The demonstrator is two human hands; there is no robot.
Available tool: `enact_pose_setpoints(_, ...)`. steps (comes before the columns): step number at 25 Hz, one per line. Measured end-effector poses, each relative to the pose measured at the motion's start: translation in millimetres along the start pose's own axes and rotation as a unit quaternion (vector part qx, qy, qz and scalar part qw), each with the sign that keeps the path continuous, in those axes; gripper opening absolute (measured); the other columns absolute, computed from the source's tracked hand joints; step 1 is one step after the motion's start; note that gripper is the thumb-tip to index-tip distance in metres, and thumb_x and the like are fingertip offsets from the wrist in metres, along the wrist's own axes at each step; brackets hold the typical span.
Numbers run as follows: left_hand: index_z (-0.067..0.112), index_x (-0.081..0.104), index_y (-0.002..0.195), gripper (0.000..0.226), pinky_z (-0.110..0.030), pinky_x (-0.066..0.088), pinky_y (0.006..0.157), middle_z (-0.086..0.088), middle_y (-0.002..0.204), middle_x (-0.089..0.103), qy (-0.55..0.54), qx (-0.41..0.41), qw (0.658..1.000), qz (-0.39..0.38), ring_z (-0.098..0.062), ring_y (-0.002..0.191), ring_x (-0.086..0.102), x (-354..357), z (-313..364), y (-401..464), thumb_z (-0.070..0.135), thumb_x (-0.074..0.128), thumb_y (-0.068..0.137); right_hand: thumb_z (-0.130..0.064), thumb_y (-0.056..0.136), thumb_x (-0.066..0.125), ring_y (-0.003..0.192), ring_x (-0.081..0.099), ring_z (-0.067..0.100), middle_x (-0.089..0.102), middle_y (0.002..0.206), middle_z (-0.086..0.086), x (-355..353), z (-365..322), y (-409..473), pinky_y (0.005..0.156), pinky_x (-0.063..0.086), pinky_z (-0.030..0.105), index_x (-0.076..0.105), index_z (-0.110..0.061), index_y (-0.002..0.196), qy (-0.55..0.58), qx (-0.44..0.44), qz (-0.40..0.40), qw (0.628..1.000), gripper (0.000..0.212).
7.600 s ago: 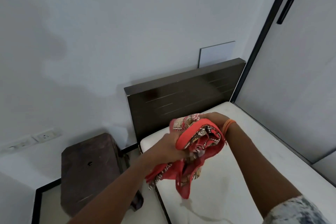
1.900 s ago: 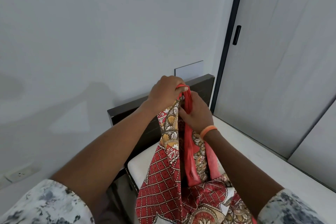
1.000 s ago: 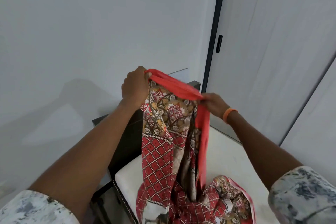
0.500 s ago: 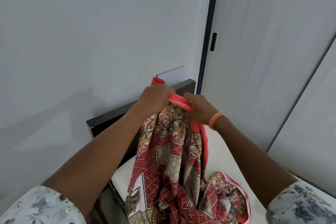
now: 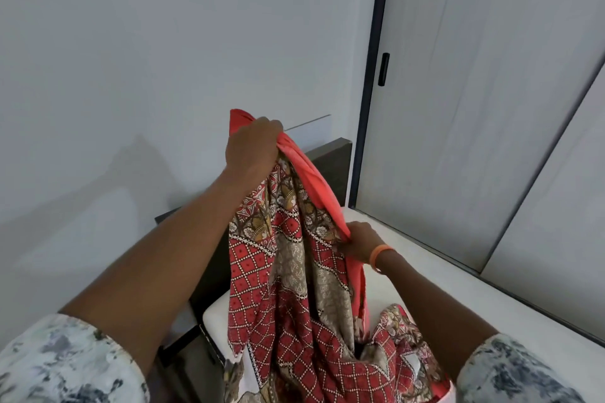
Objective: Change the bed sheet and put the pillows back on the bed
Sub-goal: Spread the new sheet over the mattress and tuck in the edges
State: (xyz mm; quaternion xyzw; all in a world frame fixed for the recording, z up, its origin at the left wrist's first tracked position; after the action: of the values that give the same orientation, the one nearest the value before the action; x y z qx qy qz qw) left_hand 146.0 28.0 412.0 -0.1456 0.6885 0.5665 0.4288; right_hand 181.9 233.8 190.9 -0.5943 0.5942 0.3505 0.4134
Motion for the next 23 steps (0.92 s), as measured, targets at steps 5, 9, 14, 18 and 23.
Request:
enact_pose_setpoints(5, 0.013, 0.063, 0.094, 0.020, -0.035, 0.034, 0.060, -0.007, 0.089, 0.061, 0.009, -0.035, 0.999, 0.015, -0.031, 0.081, 0.063, -11.0, -18.4, 7.4, 0.003, 0.047, 0.089, -0.025, 0.084, 0.070, 0.080, 0.065, 0.025, 0.072, 0.094, 0.013, -101.3, 5.1, 22.4, 0.070, 0.047, 0.026, 0.072, -0.006, 0.097, -0.119, -0.022, 0.013, 0.993, 0.023)
enact_pose_setpoints(9, 0.010, 0.062, 0.094, 0.022, -0.037, 0.040, 0.062, -0.011, 0.092, 0.062, 0.007, -0.078, 0.997, 0.018, -0.036, 0.085, 0.063, -13.1, -28.4, 10.0, -0.002, 0.045, 0.086, -0.020, 0.080, 0.062, 0.084, 0.065, 0.033, 0.066, 0.084, 0.010, -210.5, 13.1, 14.3, 0.067, 0.047, 0.031, 0.068, -0.015, 0.080, -0.087, -0.005, 0.283, 0.955, 0.008)
enact_pose_setpoints(14, 0.013, 0.062, 0.087, 0.023, -0.036, 0.035, 0.058, -0.003, 0.079, 0.060, -0.043, -0.133, 0.989, 0.048, -0.030, 0.075, 0.059, -12.1, -35.6, 13.8, -0.002, 0.044, 0.084, -0.031, 0.084, 0.056, 0.103, 0.063, 0.030, 0.066, 0.108, 0.004, -150.2, 41.3, 7.5, 0.086, 0.046, 0.041, 0.060, -0.026, 0.103, -0.221, 0.048, 0.159, 0.961, 0.020)
enact_pose_setpoints(18, 0.015, 0.061, 0.088, 0.023, -0.037, 0.041, 0.060, 0.002, 0.072, 0.053, -0.088, -0.188, 0.977, 0.040, -0.026, 0.069, 0.053, 0.4, -29.1, 9.6, 0.001, 0.044, 0.086, -0.018, 0.087, 0.052, 0.101, 0.065, 0.033, 0.066, 0.109, 0.011, -107.4, 79.6, -0.5, 0.082, 0.052, 0.039, 0.063, -0.018, 0.105, -0.155, 0.116, 0.135, 0.972, 0.021)
enact_pose_setpoints(23, 0.014, 0.062, 0.089, 0.019, -0.036, 0.041, 0.059, -0.001, 0.076, 0.058, -0.066, -0.185, 0.980, 0.007, -0.024, 0.067, 0.052, 19.8, -49.7, -4.1, 0.002, 0.047, 0.086, -0.019, 0.086, 0.062, 0.099, 0.067, 0.030, 0.070, 0.106, 0.016, -114.5, 86.1, 12.2, 0.075, 0.048, 0.026, 0.069, -0.006, 0.107, -0.157, 0.092, 0.015, 0.983, 0.025)
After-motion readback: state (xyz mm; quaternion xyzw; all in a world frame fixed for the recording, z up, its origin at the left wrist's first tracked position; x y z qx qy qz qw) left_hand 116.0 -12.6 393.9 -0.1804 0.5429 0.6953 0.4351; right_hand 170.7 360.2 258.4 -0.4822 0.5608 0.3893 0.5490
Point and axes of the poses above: each hand's wrist, its own y-axis towards the middle knuckle, its own x-axis out of the palm, z = x × y, the point moved 7 cm from there along y, towards the middle knuckle
